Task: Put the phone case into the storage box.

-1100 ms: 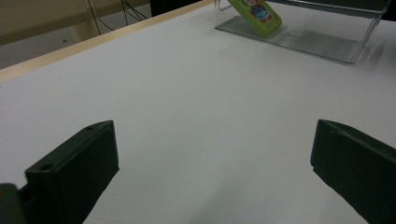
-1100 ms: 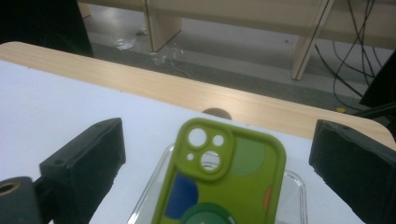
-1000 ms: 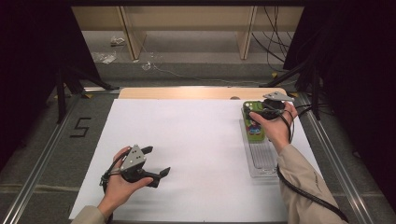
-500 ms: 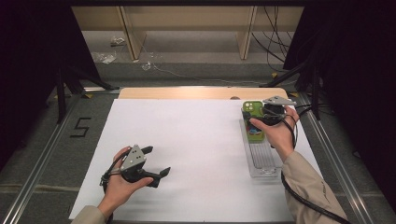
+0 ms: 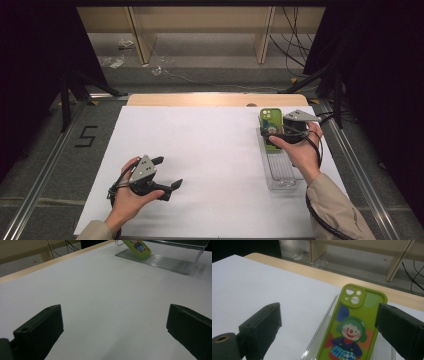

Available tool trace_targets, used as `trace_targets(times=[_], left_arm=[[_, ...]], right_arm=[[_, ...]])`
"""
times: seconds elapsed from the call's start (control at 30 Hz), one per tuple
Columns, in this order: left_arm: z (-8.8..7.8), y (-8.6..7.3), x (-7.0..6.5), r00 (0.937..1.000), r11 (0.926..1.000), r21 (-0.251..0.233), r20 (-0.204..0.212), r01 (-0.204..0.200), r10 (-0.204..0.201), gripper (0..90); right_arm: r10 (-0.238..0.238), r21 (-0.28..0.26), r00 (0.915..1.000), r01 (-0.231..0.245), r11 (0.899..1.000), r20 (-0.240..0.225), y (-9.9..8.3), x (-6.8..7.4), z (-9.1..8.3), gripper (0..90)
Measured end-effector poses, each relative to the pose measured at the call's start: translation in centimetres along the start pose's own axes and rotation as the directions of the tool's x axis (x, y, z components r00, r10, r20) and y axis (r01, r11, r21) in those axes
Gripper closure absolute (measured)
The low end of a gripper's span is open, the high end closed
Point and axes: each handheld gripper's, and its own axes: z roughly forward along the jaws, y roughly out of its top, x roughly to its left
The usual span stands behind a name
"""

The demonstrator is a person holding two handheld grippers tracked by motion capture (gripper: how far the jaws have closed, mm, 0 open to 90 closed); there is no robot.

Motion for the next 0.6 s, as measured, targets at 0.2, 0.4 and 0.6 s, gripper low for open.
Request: trace_targets(times=[0.2, 0.4, 0.6], left_arm=[[0.0, 0.0, 0.0, 1.0, 1.0, 0.001, -0.001, -0.003, 0.003, 0.3], [0.0, 0.0, 0.0, 1.0, 1.0, 0.001, -0.001, -0.002, 0.002, 0.2], [0.0, 0.0, 0.0, 1.0, 1.0, 0.001, -0.001, -0.003, 0.003, 0.2]], right_arm=[[-0.008, -0.005, 0.9999, 0.008, 1.0, -0.014, -0.2, 0.4, -0.7, 7.8], [-0.011, -0.003, 0.9997, 0.011, 1.0, -0.022, -0.5, 0.9, -1.3, 7.9], [-0.01, -0.004, 0.9994, 0.01, 1.0, -0.033, -0.8, 1.0, -2.1, 8.0]])
